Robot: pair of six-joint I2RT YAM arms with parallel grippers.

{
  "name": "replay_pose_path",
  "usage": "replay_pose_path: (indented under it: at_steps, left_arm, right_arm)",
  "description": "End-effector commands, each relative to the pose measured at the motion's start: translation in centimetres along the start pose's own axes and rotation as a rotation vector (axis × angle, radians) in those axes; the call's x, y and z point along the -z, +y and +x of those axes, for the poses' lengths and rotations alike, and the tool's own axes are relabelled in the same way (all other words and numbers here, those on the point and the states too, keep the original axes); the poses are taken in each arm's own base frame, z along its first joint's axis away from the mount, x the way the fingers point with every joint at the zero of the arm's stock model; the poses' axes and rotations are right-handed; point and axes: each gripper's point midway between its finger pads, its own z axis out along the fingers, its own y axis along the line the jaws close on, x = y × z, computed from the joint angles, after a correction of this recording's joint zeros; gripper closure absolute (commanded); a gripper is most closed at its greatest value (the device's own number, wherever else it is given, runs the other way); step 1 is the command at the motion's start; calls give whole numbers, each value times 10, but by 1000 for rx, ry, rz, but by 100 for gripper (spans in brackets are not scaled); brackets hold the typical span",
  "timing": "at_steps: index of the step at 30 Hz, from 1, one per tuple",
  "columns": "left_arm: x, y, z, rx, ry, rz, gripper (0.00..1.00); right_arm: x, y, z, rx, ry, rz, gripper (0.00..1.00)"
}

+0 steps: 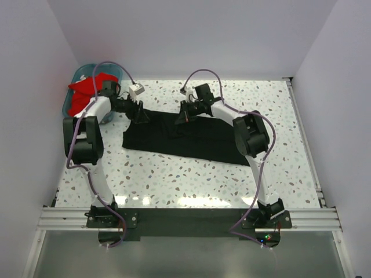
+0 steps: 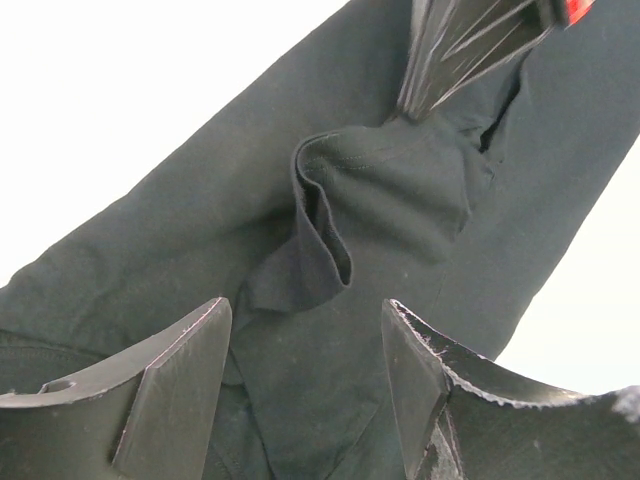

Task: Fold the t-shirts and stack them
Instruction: Fold the tshirt

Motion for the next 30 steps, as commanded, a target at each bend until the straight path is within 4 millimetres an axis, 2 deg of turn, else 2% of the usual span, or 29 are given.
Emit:
replay_pose_path:
  at_steps: [1,7,12,18,19,24,27,30]
  left_arm:
    - [8,-4,-13,-90,-31,-13,33]
    - [-1,10,-22,-162,-32,-86,32]
    - [-11,7,-23,-209,-12,-53,34]
    - [-16,19,-26,-224,-14,-62,36]
    - [-25,14,-32,-240,-18,-52,37]
    - [-36,18,-41,-260,-33,-51,41]
    - [-41,25,-46,-251,-37,-69,41]
    - [-45,42,-50,-221,-43,-124,39]
  right_arm:
    - [32,30,-39,117,-98,-15,100]
    - [33,26,-37,119,-94,1,100]
    - [34,22,-36,122,-94,18,100]
    - [34,17,-30,121,-80,34,100]
    - [35,15,-29,122,-78,39,100]
    - [32,11,-25,119,-73,47,100]
    - [32,9,-23,120,-70,52,100]
    - [31,7,-21,118,-66,64,100]
